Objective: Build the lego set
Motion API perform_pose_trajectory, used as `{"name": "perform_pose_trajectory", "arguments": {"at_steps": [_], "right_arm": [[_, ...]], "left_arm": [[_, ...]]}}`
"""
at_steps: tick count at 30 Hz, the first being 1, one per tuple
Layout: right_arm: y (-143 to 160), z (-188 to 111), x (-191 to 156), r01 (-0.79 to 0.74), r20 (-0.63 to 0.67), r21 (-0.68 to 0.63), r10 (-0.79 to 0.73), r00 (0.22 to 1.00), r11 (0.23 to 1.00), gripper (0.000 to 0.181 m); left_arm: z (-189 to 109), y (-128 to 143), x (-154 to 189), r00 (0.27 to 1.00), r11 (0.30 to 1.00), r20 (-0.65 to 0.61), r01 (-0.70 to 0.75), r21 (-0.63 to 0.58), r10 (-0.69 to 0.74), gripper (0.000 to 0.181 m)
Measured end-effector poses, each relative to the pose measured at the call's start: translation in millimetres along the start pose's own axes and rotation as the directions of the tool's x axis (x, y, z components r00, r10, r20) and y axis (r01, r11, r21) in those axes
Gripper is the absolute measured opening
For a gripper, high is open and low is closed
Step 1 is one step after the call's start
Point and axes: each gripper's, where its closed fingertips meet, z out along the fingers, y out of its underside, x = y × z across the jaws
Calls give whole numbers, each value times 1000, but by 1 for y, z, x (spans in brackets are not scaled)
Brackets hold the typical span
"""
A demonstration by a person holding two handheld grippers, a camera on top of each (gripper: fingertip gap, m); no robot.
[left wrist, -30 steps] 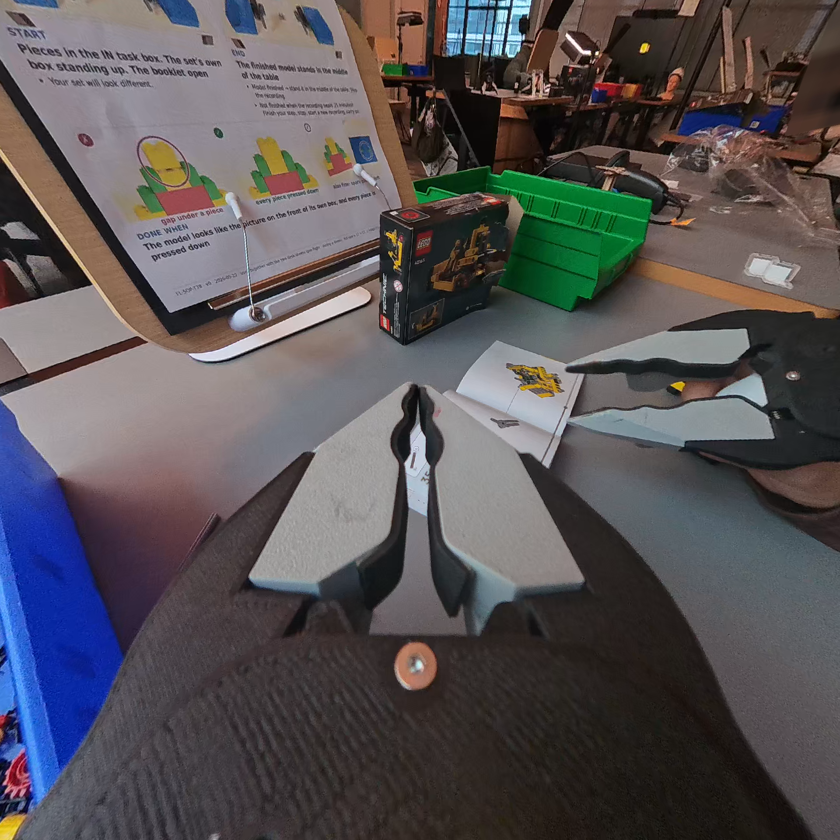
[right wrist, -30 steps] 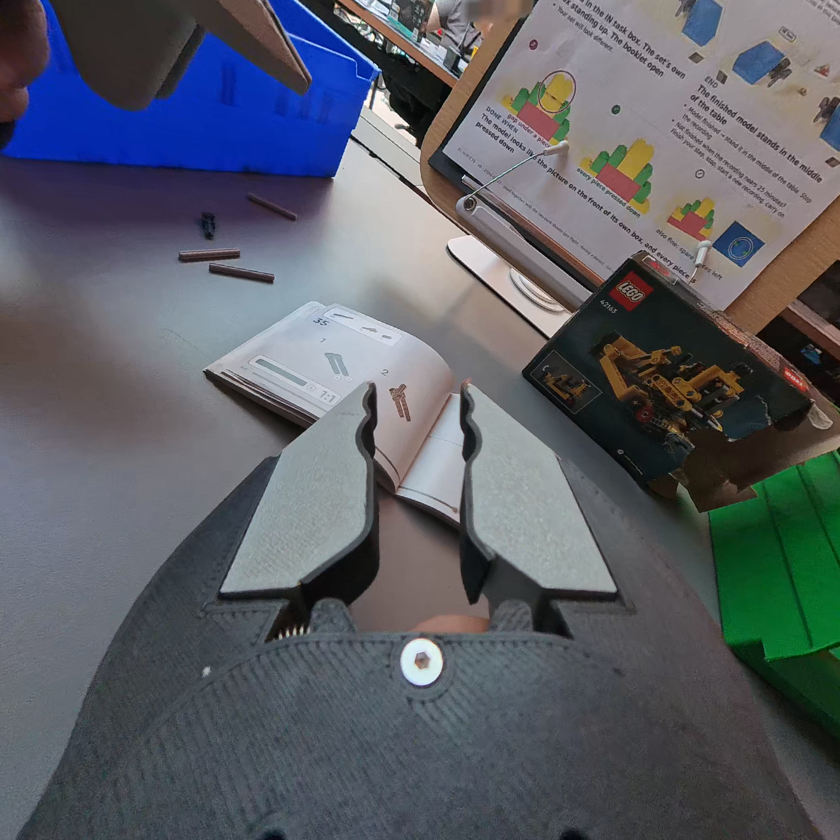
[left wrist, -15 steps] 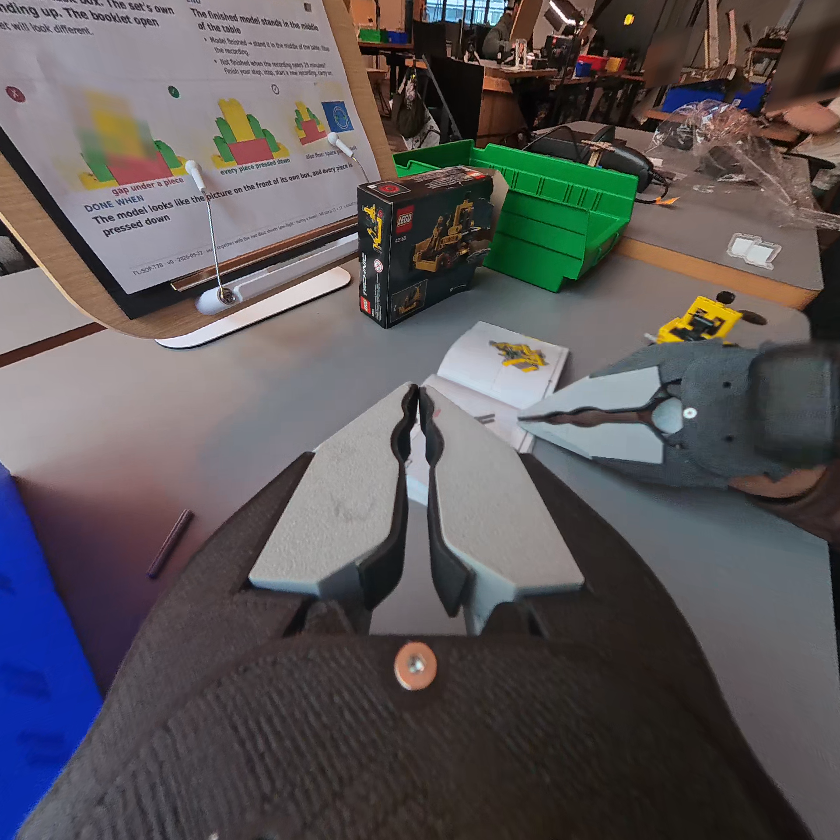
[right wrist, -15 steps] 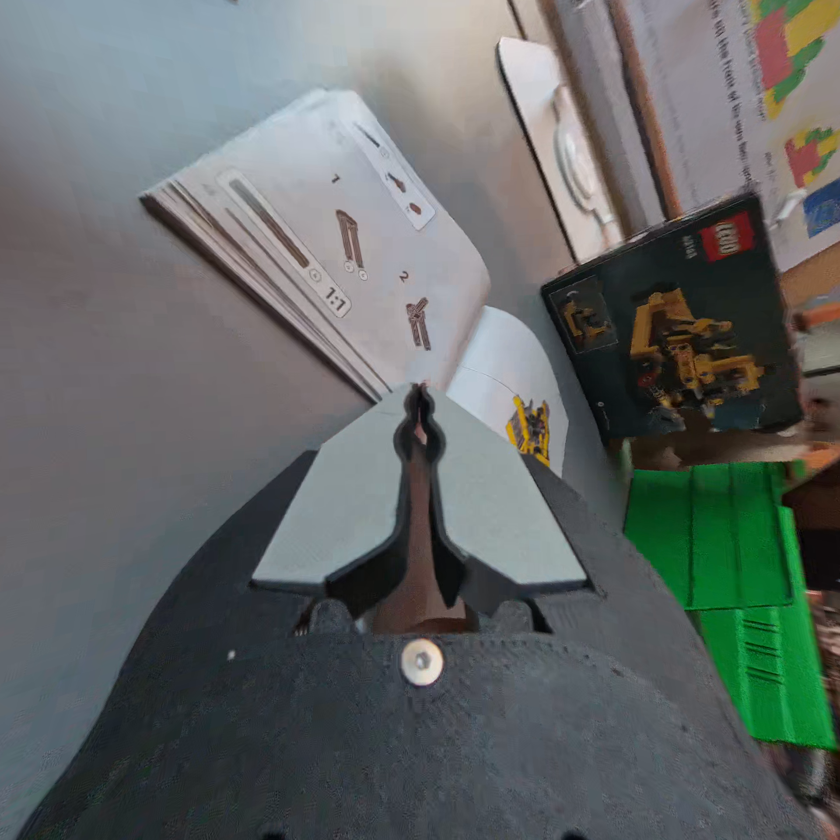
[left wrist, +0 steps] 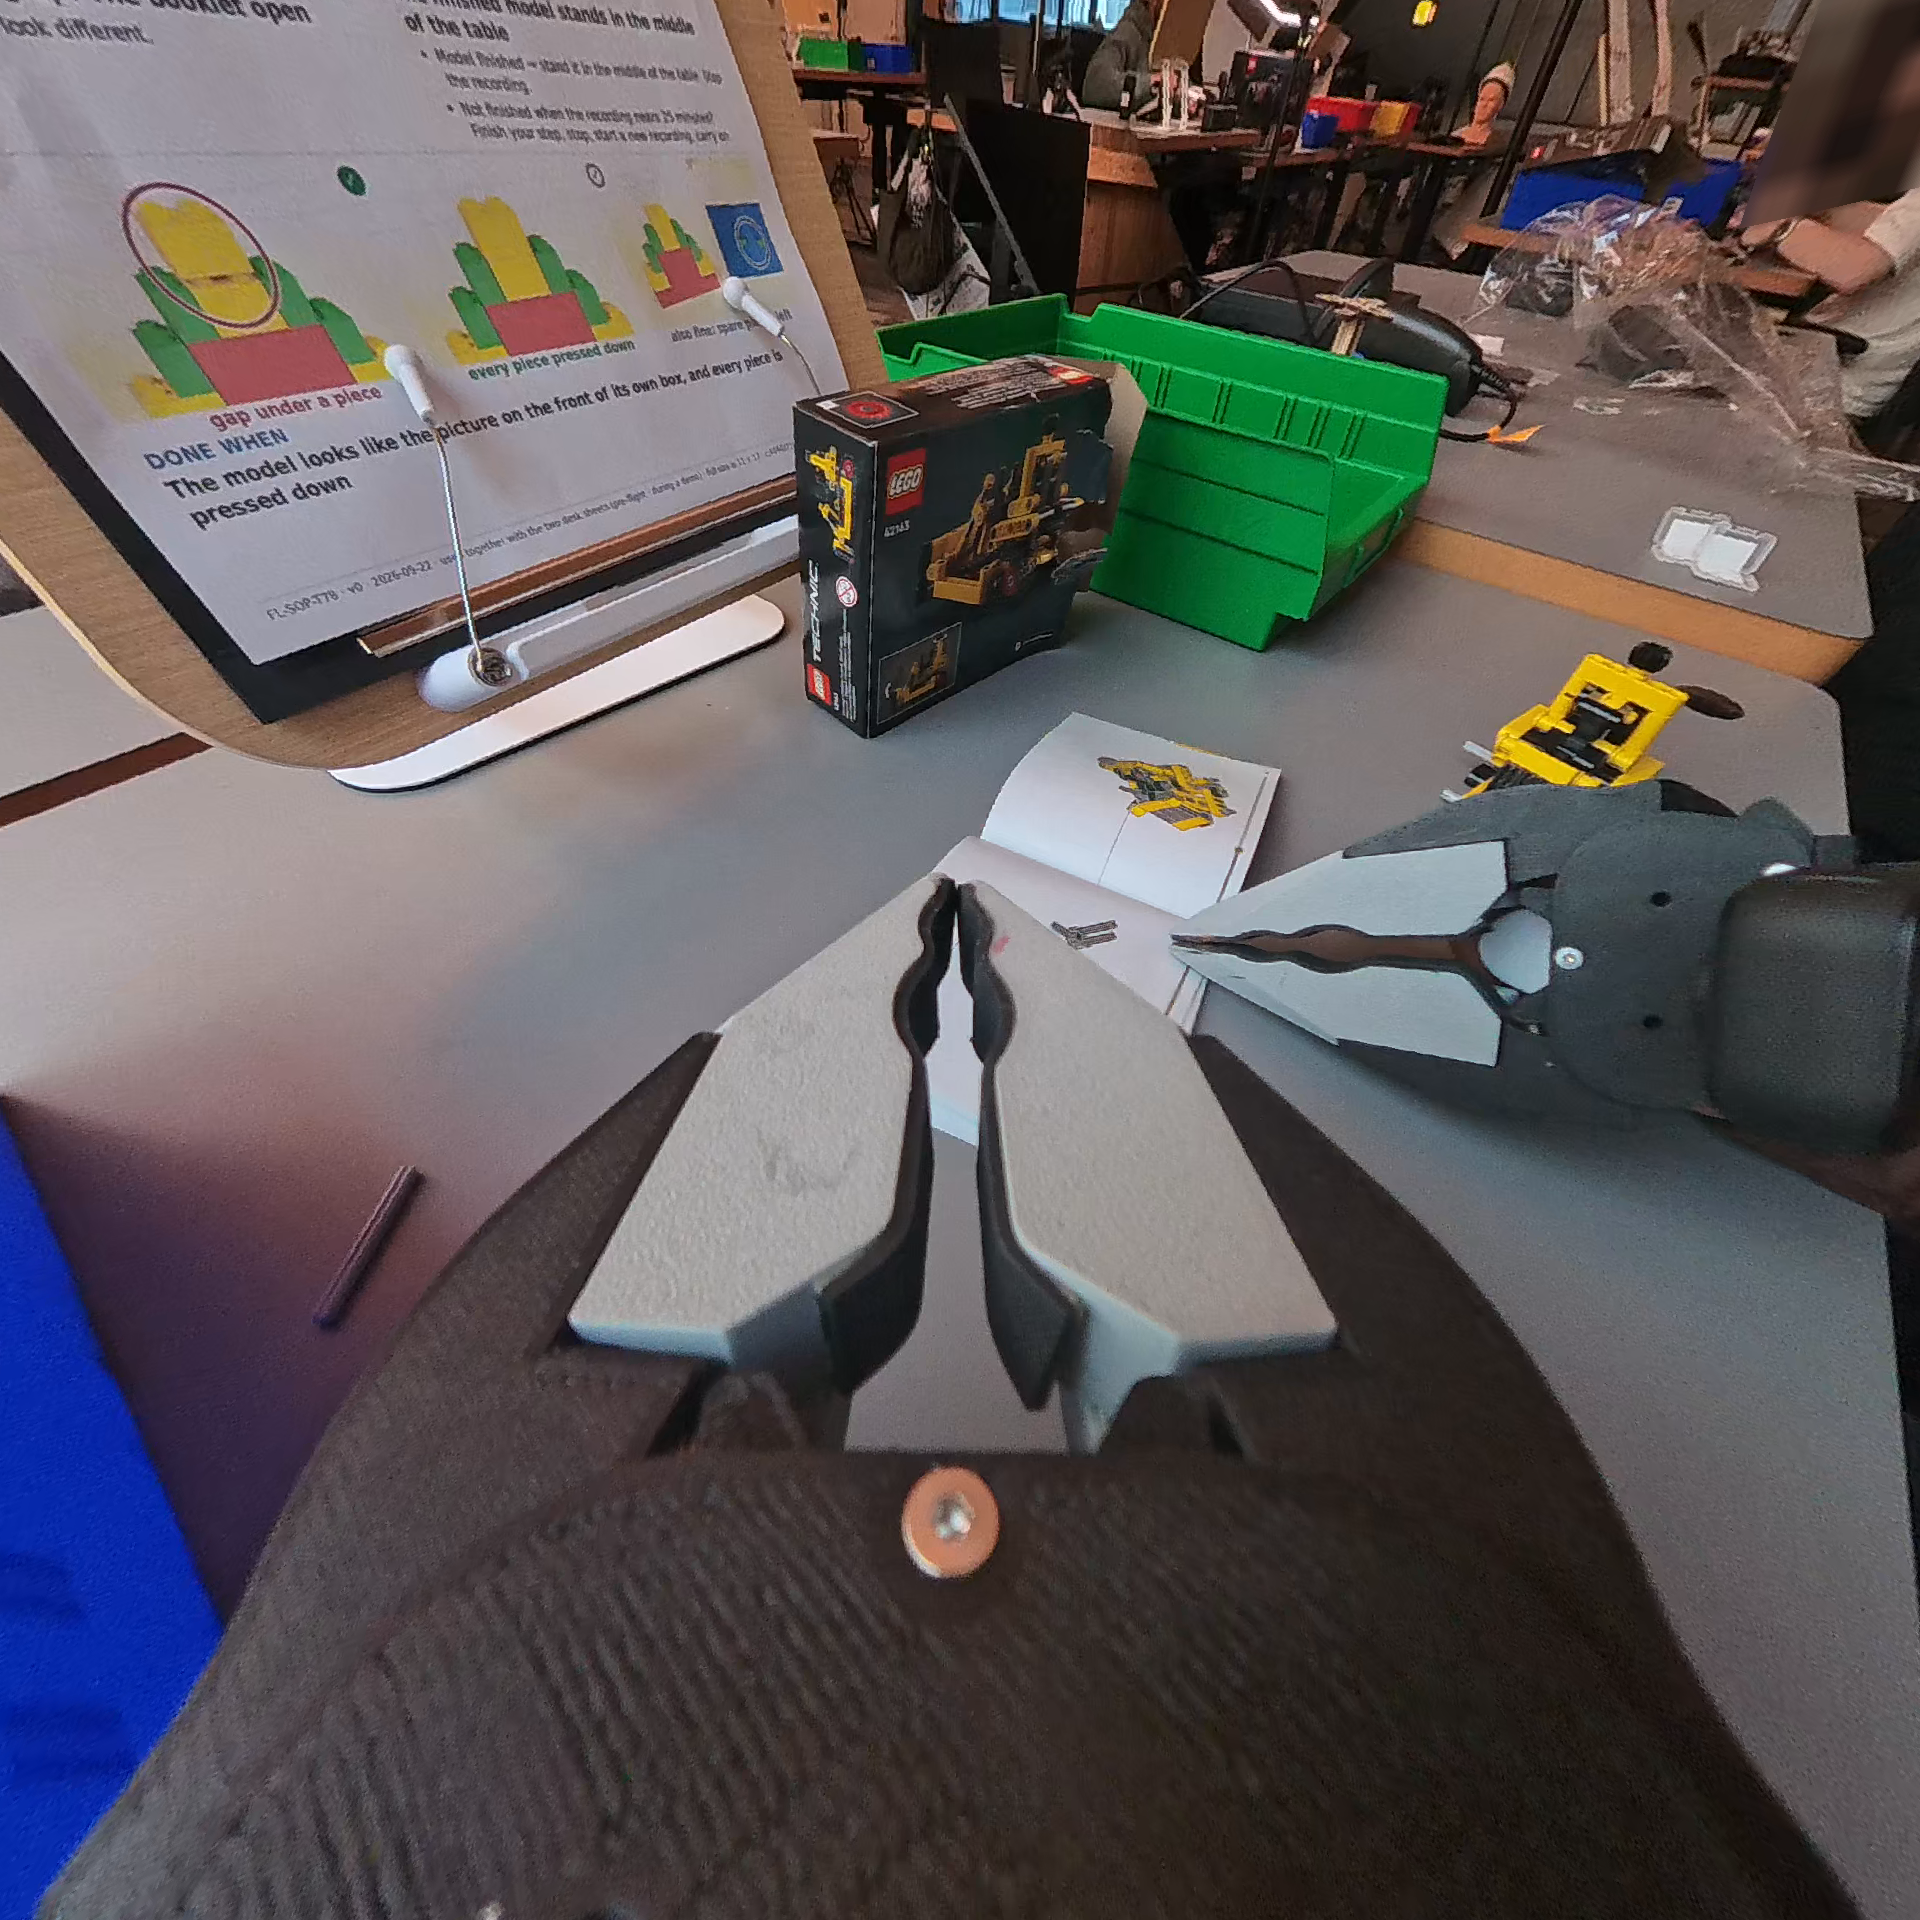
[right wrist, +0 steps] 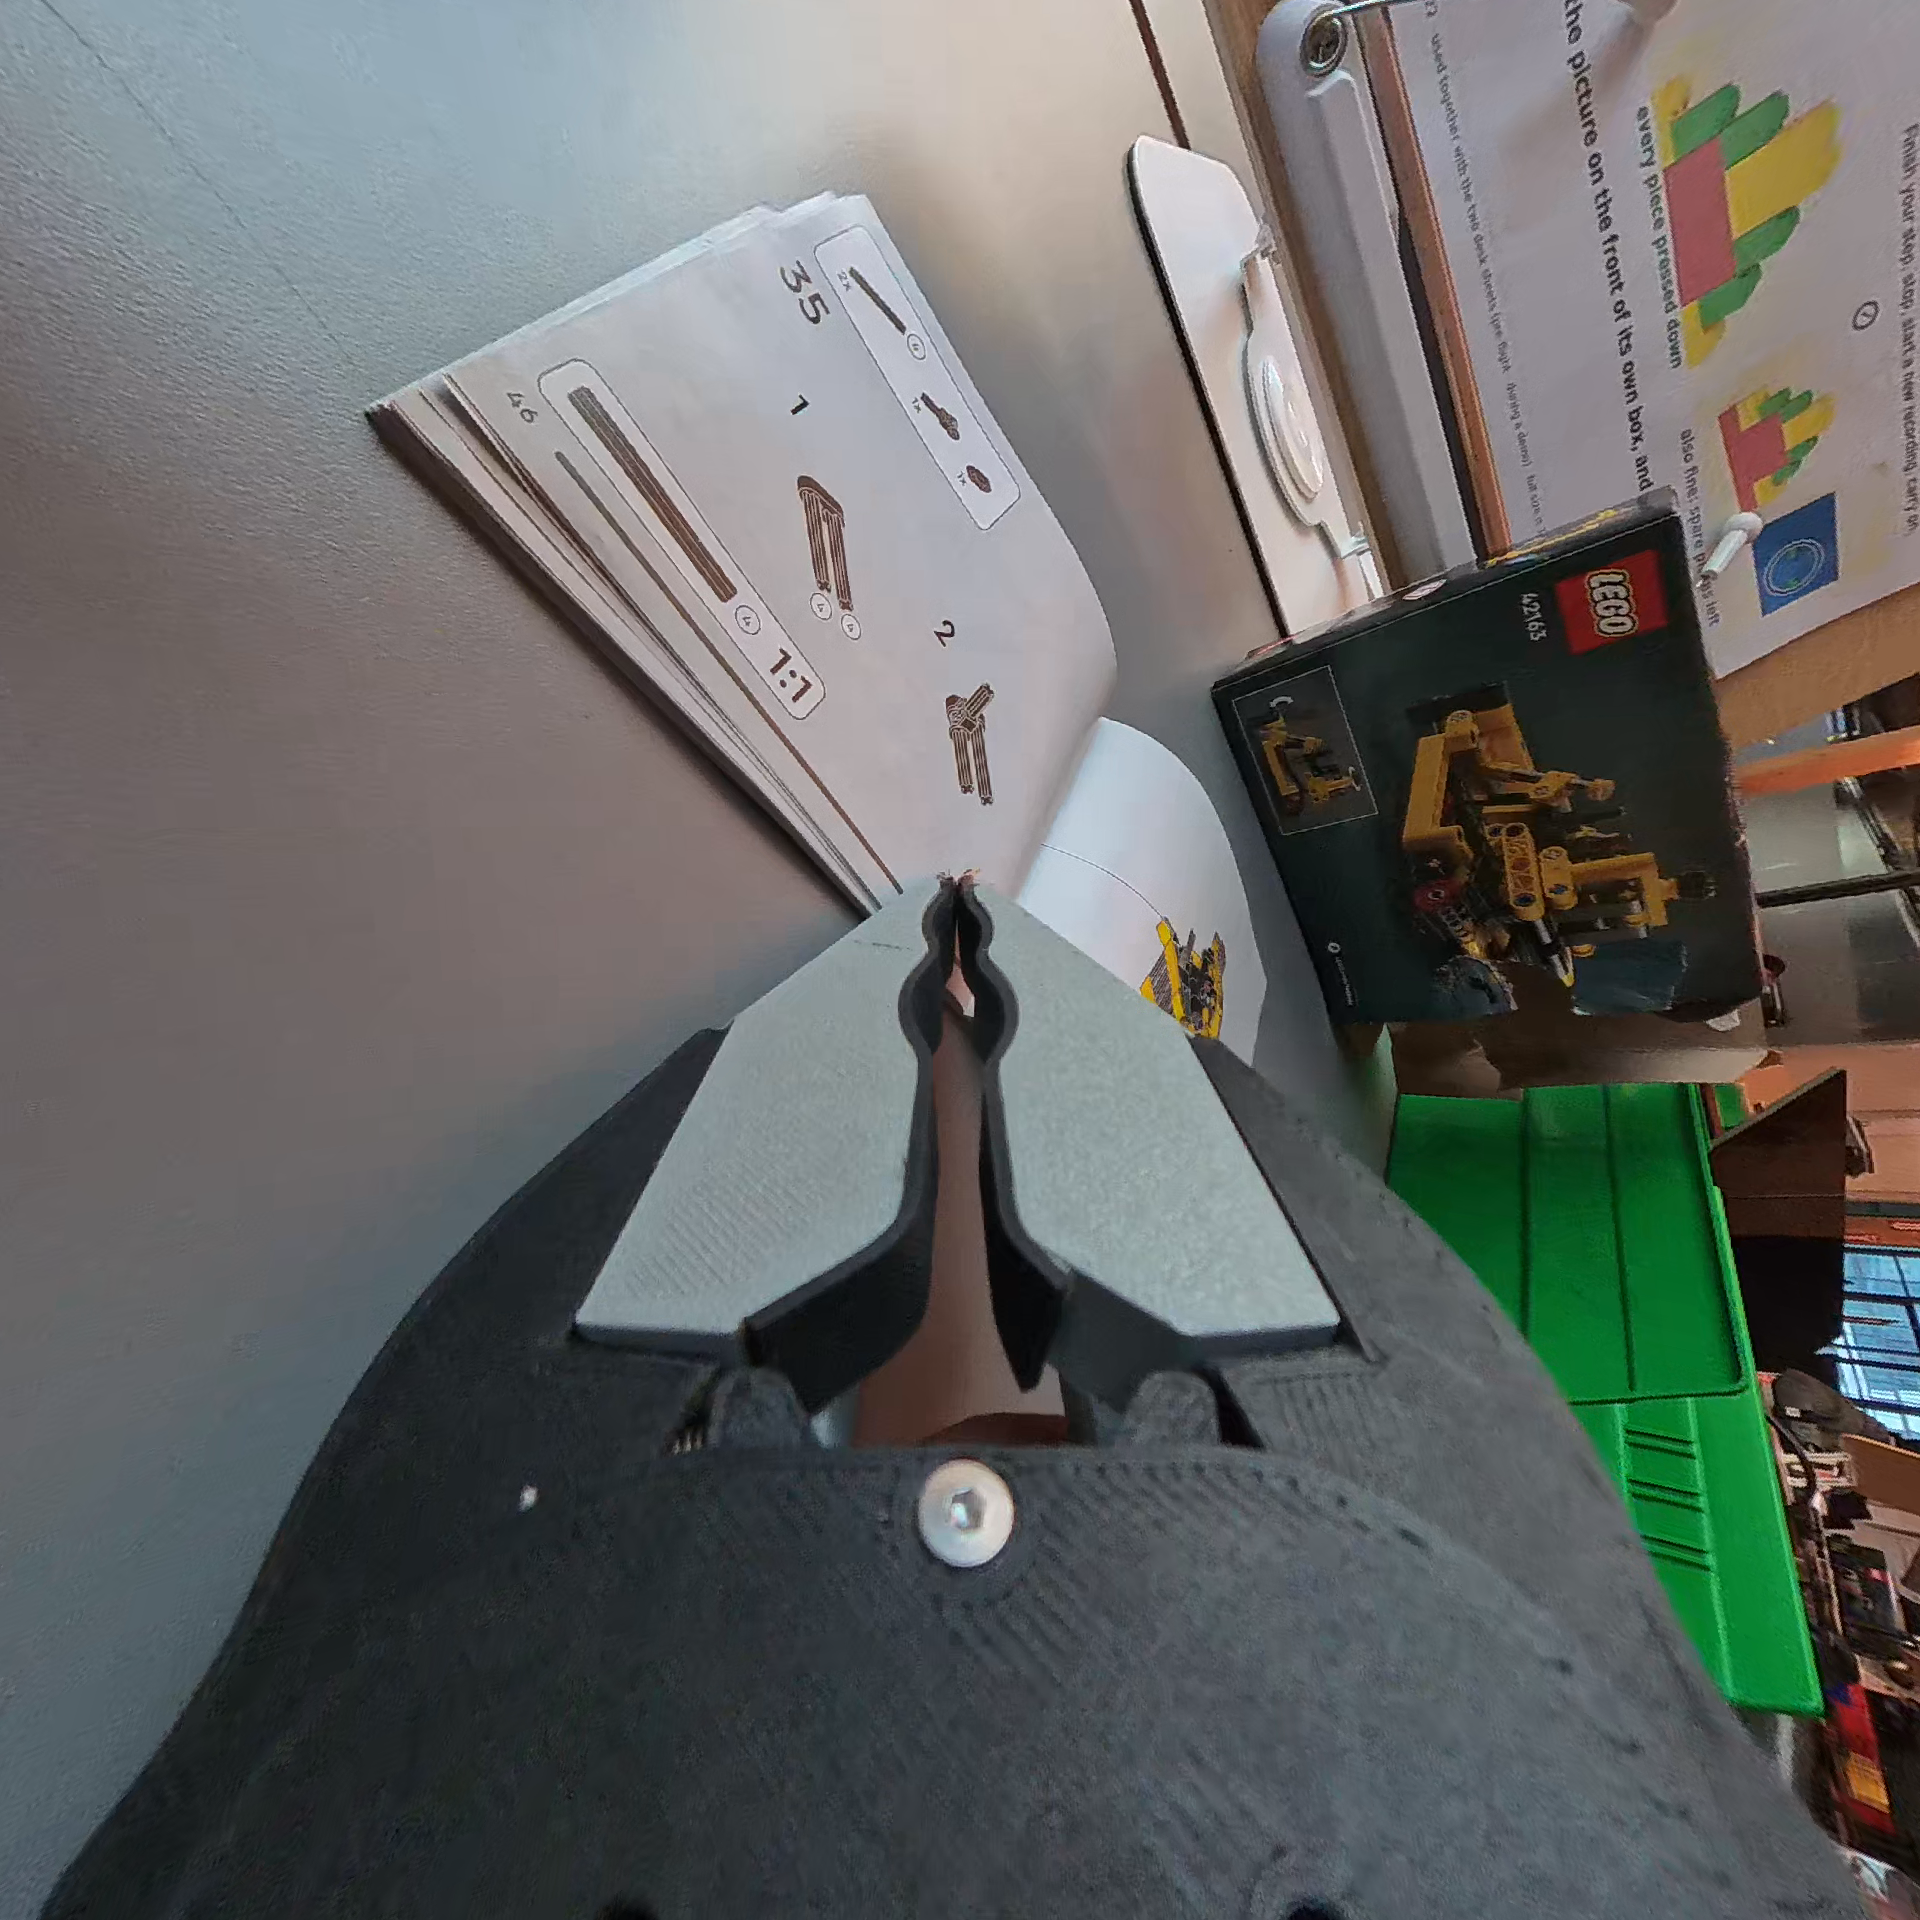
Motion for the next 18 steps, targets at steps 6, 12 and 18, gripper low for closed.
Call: {"name": "perform_pose_trajectory", "arguments": {"at_steps": [6, 12, 18], "right_arm": [[-1, -1, -1, -1, 7, 6, 1, 1000, 1000, 0], [-2, -2, 1, -22, 6, 17, 22, 1000, 1000, 0], [-4, -5, 5, -58, 5, 43, 58, 998, 997, 2]], "left_arm": [[-3, -2, -4, 1000, 1000, 7, 11, 10, -11, 0], [-2, -2, -4, 1000, 1000, 7, 9, 8, -9, 0], [-3, -2, -4, 1000, 1000, 9, 3, 10, -3, 0]]}}
